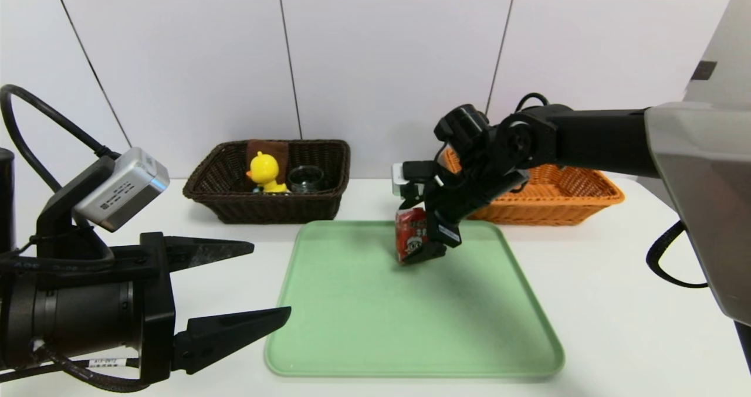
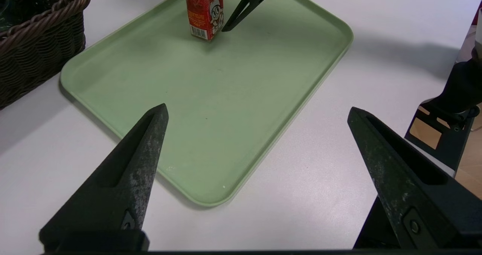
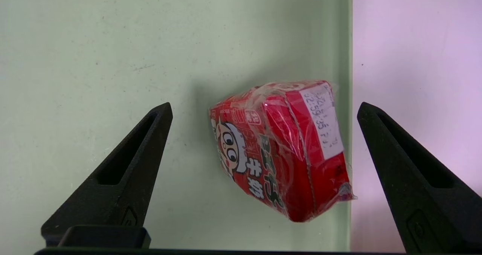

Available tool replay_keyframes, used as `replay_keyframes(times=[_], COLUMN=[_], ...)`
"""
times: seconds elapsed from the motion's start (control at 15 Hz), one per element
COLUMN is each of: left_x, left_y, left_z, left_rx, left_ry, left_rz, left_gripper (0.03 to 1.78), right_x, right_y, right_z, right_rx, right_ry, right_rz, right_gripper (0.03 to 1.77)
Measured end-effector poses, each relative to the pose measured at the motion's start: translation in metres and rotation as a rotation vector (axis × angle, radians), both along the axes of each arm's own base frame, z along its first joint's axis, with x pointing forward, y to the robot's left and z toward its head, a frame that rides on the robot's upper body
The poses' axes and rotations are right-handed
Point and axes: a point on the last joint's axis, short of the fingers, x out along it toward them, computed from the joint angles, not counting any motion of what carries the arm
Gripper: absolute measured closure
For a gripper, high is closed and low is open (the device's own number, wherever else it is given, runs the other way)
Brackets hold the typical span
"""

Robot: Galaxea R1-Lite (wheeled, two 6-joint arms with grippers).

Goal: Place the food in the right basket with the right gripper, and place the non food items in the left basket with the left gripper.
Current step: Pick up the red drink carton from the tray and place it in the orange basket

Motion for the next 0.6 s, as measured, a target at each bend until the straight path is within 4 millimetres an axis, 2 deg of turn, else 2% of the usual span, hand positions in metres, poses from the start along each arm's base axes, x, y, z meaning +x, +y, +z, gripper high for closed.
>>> replay_keyframes(times=[0.6], left_x=[-0.0005], left_y=[0.0003], left_z=[-0.0002], left_rx=[0.0], left_ry=[0.001], left_rz=[0.001], left_gripper=[0.12], right_x=[-0.0025], right_y=[0.0067], right_z=[-0.0018], right_rx=[-0.067], right_ry=[-0.06], right_rz=[0.018], right_gripper=[0.1])
